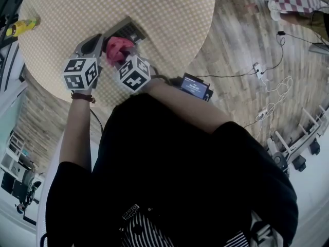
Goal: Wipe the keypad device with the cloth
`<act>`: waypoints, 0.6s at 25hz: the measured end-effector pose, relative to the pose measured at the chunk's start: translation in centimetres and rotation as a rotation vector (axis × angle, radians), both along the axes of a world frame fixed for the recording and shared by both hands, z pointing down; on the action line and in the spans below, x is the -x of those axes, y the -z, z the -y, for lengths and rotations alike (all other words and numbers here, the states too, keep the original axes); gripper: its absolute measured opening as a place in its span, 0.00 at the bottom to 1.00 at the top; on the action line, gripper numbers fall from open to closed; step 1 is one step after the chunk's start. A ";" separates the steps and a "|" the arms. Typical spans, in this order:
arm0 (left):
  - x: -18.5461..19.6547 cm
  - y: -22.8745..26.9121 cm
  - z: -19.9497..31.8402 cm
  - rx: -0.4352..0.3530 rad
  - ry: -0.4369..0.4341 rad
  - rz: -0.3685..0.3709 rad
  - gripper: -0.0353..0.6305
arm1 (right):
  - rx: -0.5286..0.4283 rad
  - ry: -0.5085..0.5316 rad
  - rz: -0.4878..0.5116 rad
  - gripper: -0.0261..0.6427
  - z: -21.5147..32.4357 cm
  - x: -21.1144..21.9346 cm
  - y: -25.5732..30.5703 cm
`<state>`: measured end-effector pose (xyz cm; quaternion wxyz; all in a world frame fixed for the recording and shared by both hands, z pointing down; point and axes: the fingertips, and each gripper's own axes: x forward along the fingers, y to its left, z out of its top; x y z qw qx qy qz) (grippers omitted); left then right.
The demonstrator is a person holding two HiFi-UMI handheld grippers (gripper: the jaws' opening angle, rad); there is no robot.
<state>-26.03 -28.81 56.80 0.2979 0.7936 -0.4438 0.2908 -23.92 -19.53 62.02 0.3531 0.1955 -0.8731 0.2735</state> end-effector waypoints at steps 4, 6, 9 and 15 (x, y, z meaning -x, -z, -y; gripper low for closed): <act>0.1 0.2 0.0 -0.003 -0.005 0.005 0.05 | 0.039 -0.021 -0.003 0.15 0.3 -0.2 0.7; -0.1 0.4 -0.1 -0.002 -0.003 -0.004 0.05 | 0.015 -0.063 0.030 0.15 2.3 0.1 3.0; 0.1 0.5 -0.1 0.014 0.030 -0.034 0.05 | 0.018 -0.086 0.073 0.15 4.2 0.7 5.1; -0.2 0.4 -0.2 0.013 0.005 -0.035 0.05 | 0.002 -0.014 0.031 0.15 1.7 0.5 1.8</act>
